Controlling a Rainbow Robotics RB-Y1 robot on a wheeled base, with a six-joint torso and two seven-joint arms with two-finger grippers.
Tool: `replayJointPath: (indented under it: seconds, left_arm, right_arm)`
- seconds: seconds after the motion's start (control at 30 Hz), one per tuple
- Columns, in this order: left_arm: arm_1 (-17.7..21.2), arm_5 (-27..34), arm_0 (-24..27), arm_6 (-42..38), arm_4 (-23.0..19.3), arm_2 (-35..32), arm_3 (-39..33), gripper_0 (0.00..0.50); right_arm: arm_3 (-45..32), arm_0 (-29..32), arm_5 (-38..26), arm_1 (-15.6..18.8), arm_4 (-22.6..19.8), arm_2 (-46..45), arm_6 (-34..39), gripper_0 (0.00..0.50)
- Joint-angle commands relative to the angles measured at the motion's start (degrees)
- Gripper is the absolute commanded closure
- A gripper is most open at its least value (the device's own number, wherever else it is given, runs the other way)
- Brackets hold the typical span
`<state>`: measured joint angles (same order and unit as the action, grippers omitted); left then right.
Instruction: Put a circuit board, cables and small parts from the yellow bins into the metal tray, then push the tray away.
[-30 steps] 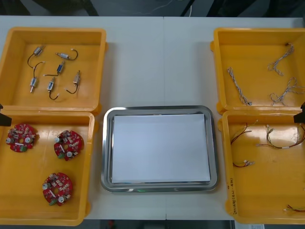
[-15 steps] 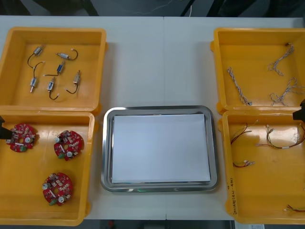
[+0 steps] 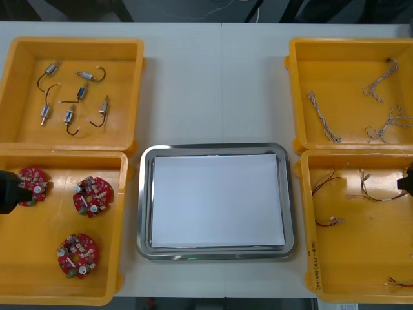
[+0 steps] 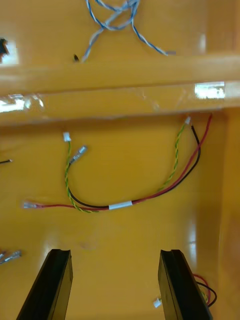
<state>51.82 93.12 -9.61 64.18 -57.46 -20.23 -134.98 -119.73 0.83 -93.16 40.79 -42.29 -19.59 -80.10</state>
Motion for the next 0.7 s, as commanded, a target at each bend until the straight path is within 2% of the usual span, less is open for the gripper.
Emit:
replayJointPath:
  seconds: [0.03, 0.3, 0.53, 0.7]
  left_arm:
    - [2.58, -3.38, -4.63, 7.72, 1.30, 1.68, -2.84, 0.000]
    - [4.16, -9.98, -9.29, 8.24, 3.49, 4.50, -3.45, 0.000]
    - [4.87, -15.34, -12.63, 8.24, 6.48, 7.40, -3.36, 0.000]
    - [5.39, -19.64, -14.92, 8.07, 8.77, 9.86, -3.36, 0.000]
  right_arm:
    - [-1.82, 4.88, 1.76, 0.96, 1.07, -1.07, 2.32, 0.000]
    - [-1.82, 9.01, 3.60, 0.96, 1.24, -1.07, 4.87, 0.000]
    - [-1.73, 10.68, 4.13, 0.96, 0.71, 0.07, 13.13, 0.000]
    - [-1.20, 11.74, 4.92, 0.96, 2.74, 1.22, 18.05, 0.000]
